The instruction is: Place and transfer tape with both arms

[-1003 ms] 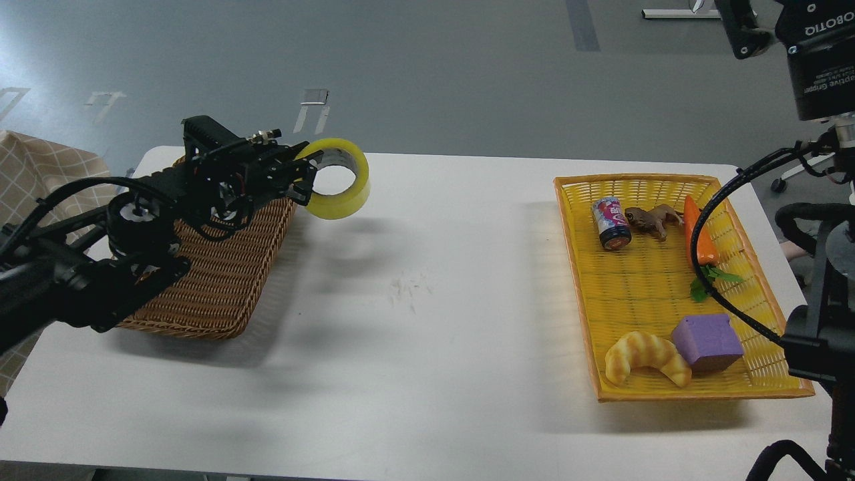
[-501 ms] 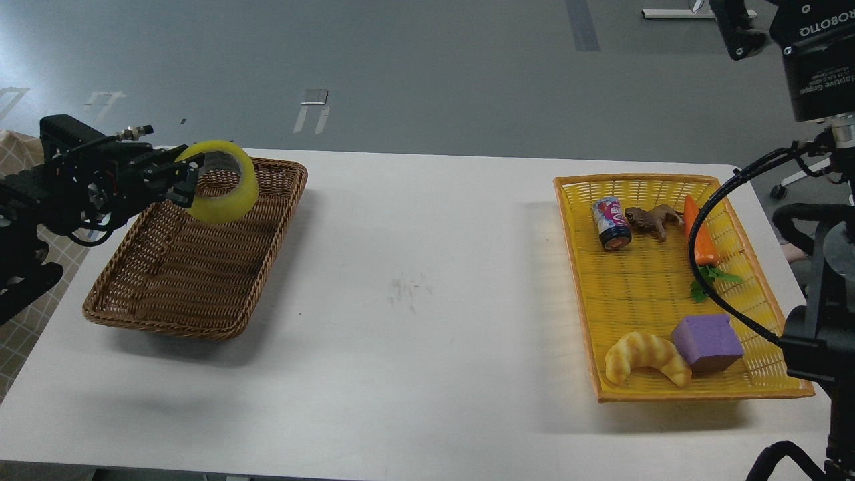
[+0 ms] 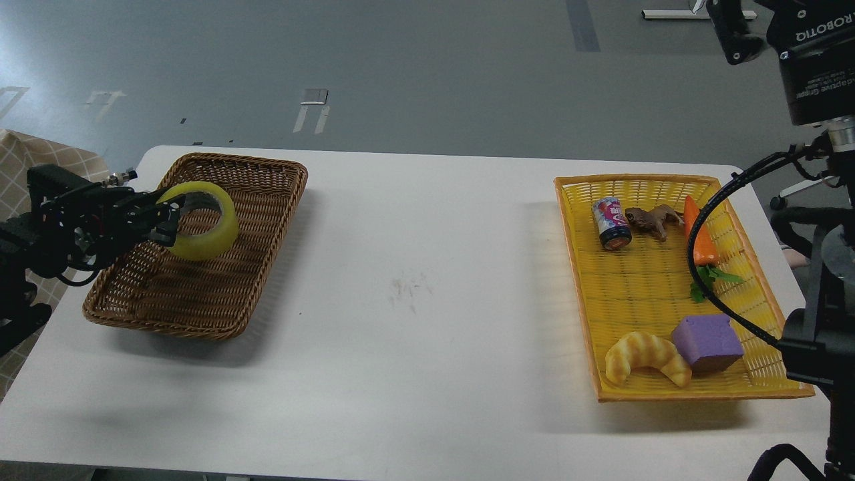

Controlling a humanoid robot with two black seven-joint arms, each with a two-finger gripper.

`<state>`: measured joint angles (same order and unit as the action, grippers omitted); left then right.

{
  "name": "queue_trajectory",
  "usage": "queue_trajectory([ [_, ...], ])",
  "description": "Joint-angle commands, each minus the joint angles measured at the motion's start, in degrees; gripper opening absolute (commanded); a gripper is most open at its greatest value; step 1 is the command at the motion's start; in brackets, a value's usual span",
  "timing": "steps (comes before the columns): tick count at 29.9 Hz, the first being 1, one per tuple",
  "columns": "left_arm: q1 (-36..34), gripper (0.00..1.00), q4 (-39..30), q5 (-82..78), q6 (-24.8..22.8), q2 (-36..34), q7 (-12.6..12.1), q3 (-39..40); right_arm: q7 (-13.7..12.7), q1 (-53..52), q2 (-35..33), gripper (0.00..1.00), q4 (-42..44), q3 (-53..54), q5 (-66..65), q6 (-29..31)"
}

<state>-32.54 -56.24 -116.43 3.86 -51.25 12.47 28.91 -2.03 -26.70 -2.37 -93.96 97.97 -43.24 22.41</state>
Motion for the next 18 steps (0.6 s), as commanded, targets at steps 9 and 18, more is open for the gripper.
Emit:
queue_trajectory([
  [9,0.1,0.64,2.0,3.1,0.1,1.9,4.0,0.0,-0.1,0.0,-0.2,1.00,0.0,0.0,0.0,-0.9],
  [18,0.0,0.97,2.6,6.1,0.1,1.7,4.6,0.1,0.0,0.3,-0.1,1.00,0.0,0.0,0.0,-1.0],
])
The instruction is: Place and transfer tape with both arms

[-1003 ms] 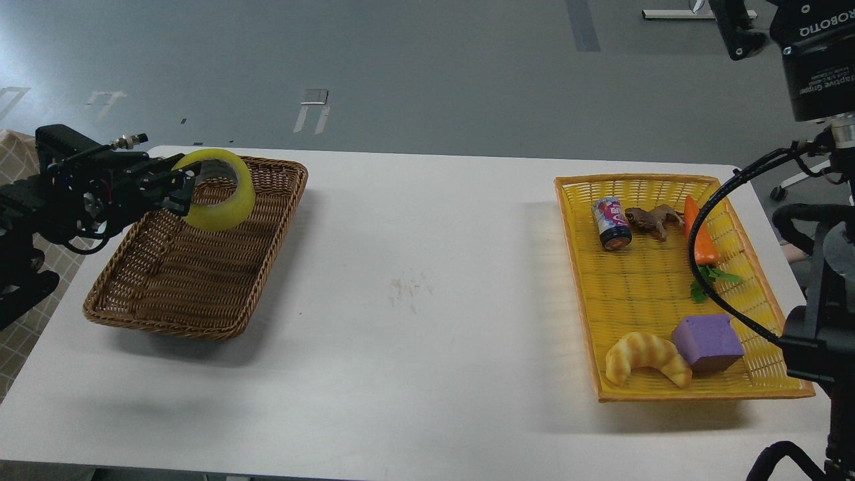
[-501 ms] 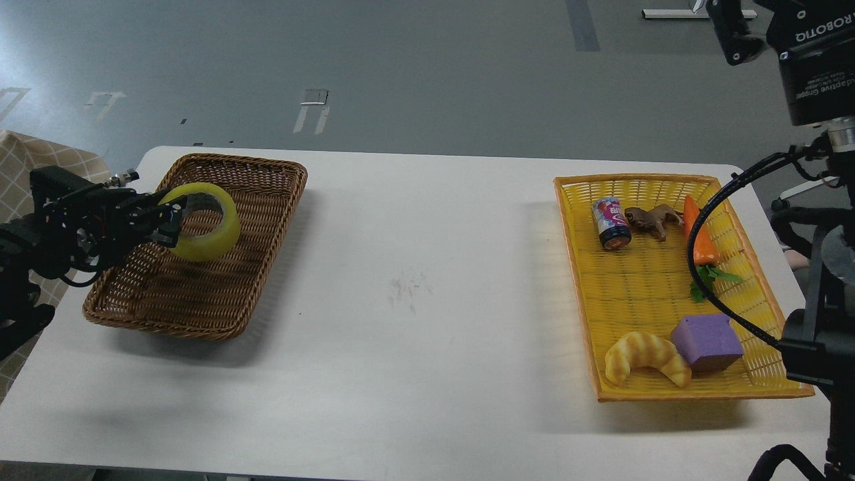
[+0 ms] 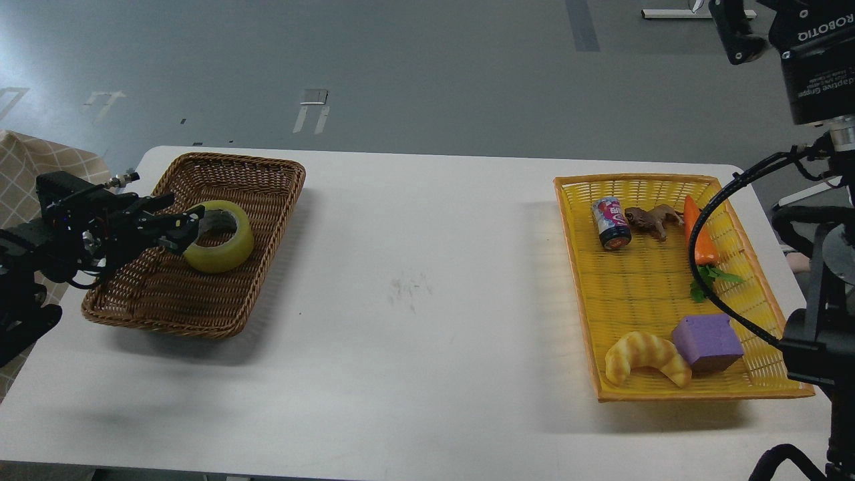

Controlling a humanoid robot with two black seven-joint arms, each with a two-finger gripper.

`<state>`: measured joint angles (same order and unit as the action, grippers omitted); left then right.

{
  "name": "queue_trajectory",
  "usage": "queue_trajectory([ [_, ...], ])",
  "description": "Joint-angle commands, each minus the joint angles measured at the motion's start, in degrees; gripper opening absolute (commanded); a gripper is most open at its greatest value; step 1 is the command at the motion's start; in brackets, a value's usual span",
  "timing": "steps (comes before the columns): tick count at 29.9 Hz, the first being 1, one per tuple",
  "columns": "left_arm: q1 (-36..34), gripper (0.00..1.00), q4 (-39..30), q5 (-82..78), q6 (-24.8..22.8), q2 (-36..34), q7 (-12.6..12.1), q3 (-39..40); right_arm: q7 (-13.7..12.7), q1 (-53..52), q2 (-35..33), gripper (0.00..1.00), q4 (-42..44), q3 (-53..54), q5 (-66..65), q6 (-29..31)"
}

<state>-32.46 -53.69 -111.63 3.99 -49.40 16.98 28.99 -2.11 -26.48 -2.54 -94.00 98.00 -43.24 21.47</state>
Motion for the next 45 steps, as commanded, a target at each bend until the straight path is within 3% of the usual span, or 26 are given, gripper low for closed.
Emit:
queue_trajectory([
  [1,-0.1,0.97,0.1,2.9,0.0,-0.3,0.2,0.0,0.1,0.4,0.1,1.00,0.0,0.0,0.0,0.0],
  [6,-0.9,0.98,0.1,15.1,0.1,-0.2,1.9,1.1,0.1,0.6,0.1,1.00,0.0,-0.1,0.0,0.1],
  [14,-8.1,0.98,-0.9,46.3,0.1,5.1,1.7,2.4,-0.1,0.9,-0.5,1.00,0.5,-0.3,-0.2,0.2],
  [18,-9.8,0.98,-4.1,60.1,-0.4,8.4,1.5,7.0,-0.2,1.3,-0.6,1.00,0.9,-0.4,-0.9,0.2],
  [26,-8.9,0.98,-14.7,68.6,-1.4,15.7,1.0,19.3,-0.3,1.2,-0.6,1.00,0.9,-3.2,-2.2,0.1],
  [33,-5.5,0.98,-19.2,77.4,-6.6,22.2,-2.4,30.7,-0.3,1.0,-1.0,1.00,3.0,-3.5,-2.9,0.1],
  [39,-1.3,0.98,-22.9,77.7,-12.9,24.9,-2.9,34.4,-0.3,0.9,-2.2,1.00,4.3,-3.8,-3.3,0.0],
  [43,0.9,0.98,-27.6,78.0,-13.4,26.9,-3.4,36.8,-0.3,-0.6,-2.3,1.00,5.6,-7.3,-4.4,-0.2],
  [45,1.3,0.98,-29.6,78.2,-13.4,28.7,-4.9,37.9,-0.3,-2.2,-2.1,1.00,6.5,-8.3,-4.7,-0.2],
])
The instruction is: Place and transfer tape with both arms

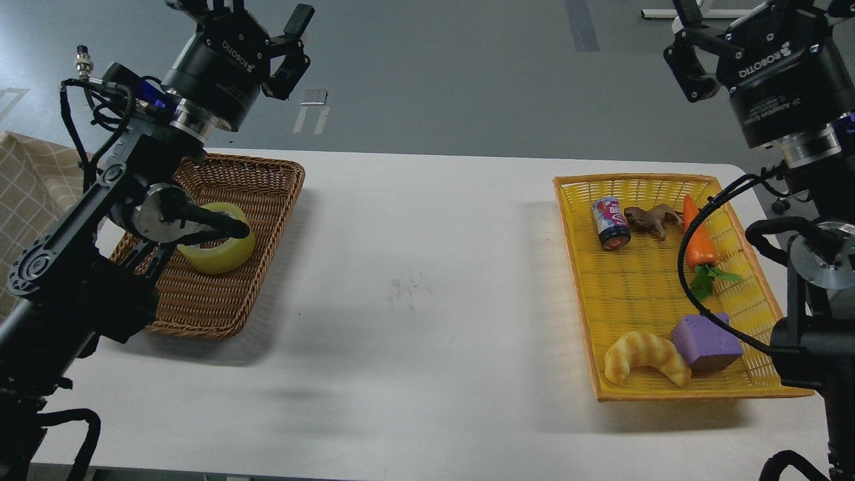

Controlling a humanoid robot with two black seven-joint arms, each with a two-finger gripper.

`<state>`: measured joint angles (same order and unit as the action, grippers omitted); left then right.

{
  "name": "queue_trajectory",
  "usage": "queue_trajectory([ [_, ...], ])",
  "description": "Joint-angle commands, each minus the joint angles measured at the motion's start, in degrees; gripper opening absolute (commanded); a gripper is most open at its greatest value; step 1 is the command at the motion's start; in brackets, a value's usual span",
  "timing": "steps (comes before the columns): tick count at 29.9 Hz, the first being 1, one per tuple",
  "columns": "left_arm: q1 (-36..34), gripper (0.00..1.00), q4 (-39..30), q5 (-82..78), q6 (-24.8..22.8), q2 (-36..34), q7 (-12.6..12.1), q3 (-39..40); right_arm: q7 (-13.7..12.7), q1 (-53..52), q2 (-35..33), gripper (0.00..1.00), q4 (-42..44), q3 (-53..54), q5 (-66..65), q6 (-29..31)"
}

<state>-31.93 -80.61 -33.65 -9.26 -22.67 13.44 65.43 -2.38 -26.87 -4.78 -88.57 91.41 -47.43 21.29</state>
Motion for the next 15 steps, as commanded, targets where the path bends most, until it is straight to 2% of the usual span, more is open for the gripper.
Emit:
queue_trajectory([
  [1,1.0,0.98,-3.5,0.3,-0.1,2.9,-2.0,1.9,0.0,-2.1,0.2,1.00,1.3,-2.1,-0.5,-0.1],
  [3,3.3,0.98,-6.8,0.4,0.0,5.7,-4.8,4.1,0.1,-3.4,0.6,1.00,1.1,-3.5,-0.5,-0.9],
  [5,4.2,0.98,-7.5,0.3,0.2,7.4,-6.6,4.8,0.1,-4.1,0.7,1.00,1.1,-4.6,-0.4,-2.1],
  [13,4.9,0.98,-7.0,0.3,4.2,12.8,-7.5,7.0,0.4,-4.5,2.2,1.00,2.4,-6.5,-0.3,-4.7],
  [15,5.6,0.98,-7.1,0.3,4.5,13.6,-8.4,7.0,0.4,-4.7,3.0,1.00,2.3,-6.5,-0.2,-4.7],
])
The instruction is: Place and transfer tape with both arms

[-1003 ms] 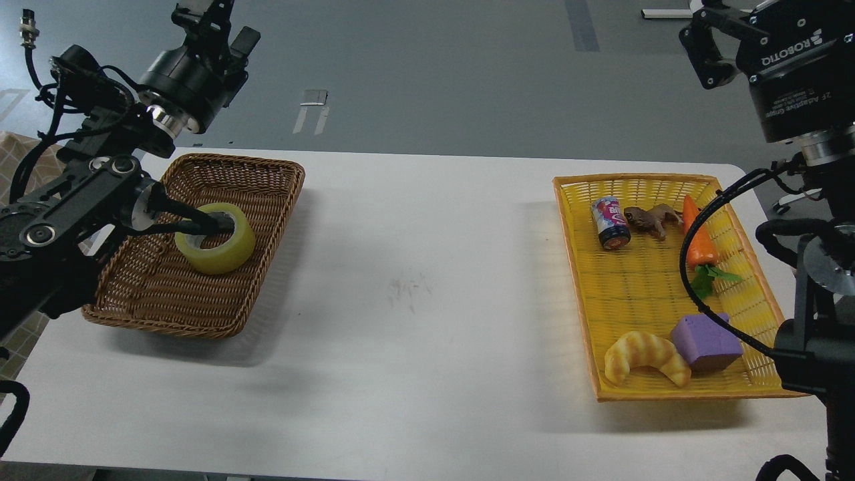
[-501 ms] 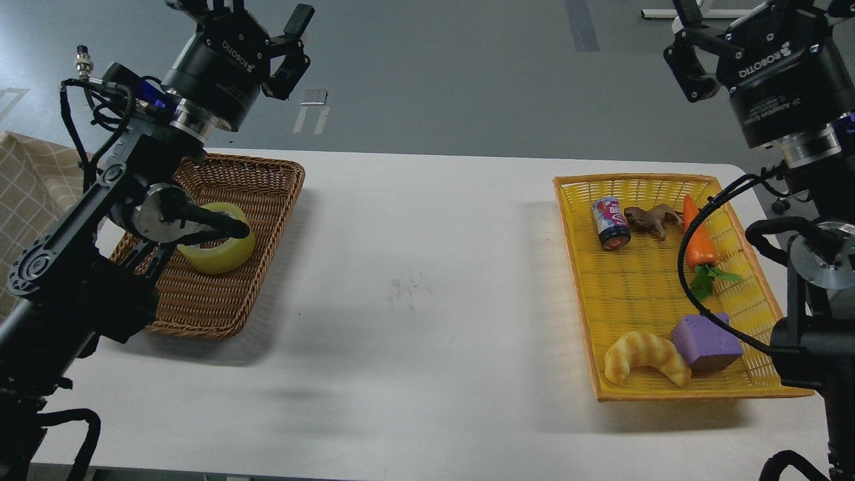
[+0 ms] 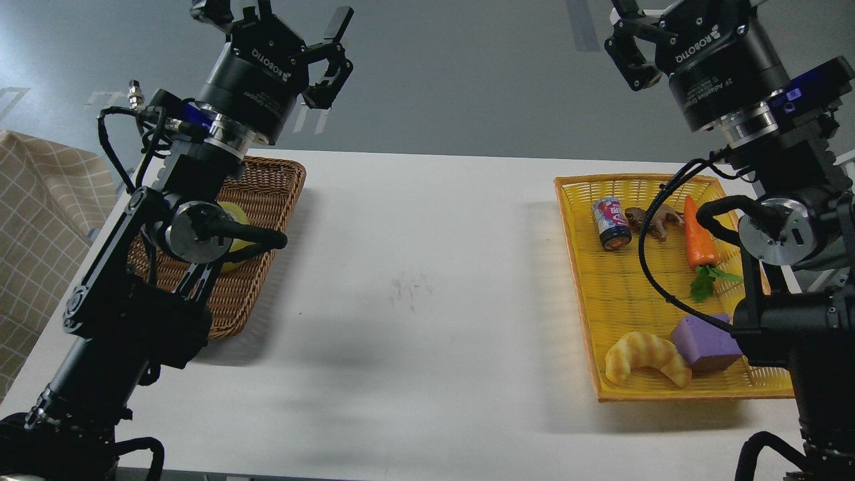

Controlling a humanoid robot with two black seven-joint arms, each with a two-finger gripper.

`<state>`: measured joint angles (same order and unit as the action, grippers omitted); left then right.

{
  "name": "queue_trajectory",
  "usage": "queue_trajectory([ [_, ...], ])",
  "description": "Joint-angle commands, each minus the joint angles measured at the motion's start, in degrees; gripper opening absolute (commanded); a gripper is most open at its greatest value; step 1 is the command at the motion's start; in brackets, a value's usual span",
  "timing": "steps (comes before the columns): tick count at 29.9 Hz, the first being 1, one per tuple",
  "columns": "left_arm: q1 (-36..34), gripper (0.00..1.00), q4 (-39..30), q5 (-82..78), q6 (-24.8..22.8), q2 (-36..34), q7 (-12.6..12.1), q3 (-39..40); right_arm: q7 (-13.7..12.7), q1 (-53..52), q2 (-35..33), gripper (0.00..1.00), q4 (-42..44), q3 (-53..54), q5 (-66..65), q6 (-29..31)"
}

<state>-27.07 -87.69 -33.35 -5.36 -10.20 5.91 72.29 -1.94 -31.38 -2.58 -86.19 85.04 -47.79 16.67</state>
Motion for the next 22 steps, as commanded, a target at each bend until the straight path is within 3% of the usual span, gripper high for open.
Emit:
queue_trajectory([
  [1,0.9,0.98,0.0,0.0,0.6,1.2,-1.4,0.1,0.0,-0.6,1.5,1.00,-0.1,-0.2,0.1,-0.1],
  [22,1.2,0.98,-2.0,0.0,0.4,0.3,-3.3,0.0,0.0,-2.5,2.6,1.00,1.6,-3.3,-0.1,-1.3],
])
